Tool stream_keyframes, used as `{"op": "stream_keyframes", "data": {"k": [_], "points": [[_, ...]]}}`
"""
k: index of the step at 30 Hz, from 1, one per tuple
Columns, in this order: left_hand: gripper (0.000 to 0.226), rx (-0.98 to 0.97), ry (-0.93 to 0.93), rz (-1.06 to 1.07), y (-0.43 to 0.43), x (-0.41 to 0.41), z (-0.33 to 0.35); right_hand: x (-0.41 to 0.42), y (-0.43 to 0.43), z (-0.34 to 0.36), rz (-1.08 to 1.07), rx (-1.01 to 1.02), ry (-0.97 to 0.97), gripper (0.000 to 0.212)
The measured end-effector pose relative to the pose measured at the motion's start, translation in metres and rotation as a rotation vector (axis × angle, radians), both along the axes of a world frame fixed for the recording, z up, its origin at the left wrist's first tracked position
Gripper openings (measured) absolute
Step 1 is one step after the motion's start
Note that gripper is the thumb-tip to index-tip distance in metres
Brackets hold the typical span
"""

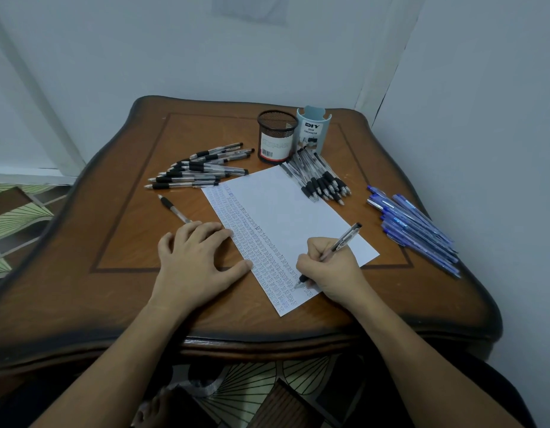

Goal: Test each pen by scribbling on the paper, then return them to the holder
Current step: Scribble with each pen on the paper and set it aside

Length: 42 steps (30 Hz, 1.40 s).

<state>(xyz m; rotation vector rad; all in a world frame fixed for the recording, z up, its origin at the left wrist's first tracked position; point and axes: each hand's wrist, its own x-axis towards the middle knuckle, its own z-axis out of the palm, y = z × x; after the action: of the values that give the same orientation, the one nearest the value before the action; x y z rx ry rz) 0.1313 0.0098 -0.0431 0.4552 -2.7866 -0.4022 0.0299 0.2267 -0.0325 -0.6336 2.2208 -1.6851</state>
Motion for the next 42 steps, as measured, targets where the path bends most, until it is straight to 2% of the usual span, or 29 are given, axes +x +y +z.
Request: {"op": "stream_keyframes", "data": {"k": [4, 12, 15, 18, 23, 26, 28, 32, 34, 39, 42], "points": [[0.083, -0.002, -0.009, -0.002, 0.000, 0.000, 0.001, -0.005, 0.001, 0.003, -0.070, -0.051, -0.051, 0.049], [0.083, 0.000, -0.013, -0.005, 0.000, 0.000, 0.001, -0.013, 0.001, 0.018, -0.140, -0.388, -0.423, 0.036], [0.082, 0.011, -0.001, -0.006, 0.000, 0.000, 0.001, -0.012, -0.001, 0.025, -0.106, -0.264, -0.422, 0.046], [0.083, 0.007, -0.006, -0.009, 0.000, 0.000, 0.001, -0.013, -0.007, 0.031, -0.088, -0.163, -0.346, 0.034], [0.081, 0.014, 0.010, -0.005, 0.000, 0.000, 0.001, -0.015, -0.014, 0.033, -0.047, -0.245, -0.371, 0.027], [0.079, 0.017, 0.017, -0.008, 0.000, 0.000, 0.000, -0.020, -0.016, 0.035, -0.041, -0.207, -0.336, 0.023], [0.080, 0.017, 0.018, -0.011, -0.001, 0.000, 0.000, -0.032, -0.017, 0.042, -0.075, -0.122, -0.290, 0.019], [0.083, 0.015, -0.006, -0.019, -0.001, 0.000, 0.000, -0.083, -0.022, 0.060, -0.194, 0.144, -0.027, 0.041], [0.083, 0.013, -0.004, -0.021, -0.002, 0.000, 0.000, -0.112, -0.027, 0.070, -0.249, 0.229, 0.102, 0.041], [0.080, 0.013, 0.010, -0.021, -0.003, 0.000, -0.003, -0.166, -0.038, 0.071, -0.347, 0.397, 0.163, 0.050], [0.077, 0.018, 0.022, -0.026, -0.004, 0.000, -0.006, -0.174, -0.042, 0.064, -0.349, 0.469, 0.156, 0.044]]}}
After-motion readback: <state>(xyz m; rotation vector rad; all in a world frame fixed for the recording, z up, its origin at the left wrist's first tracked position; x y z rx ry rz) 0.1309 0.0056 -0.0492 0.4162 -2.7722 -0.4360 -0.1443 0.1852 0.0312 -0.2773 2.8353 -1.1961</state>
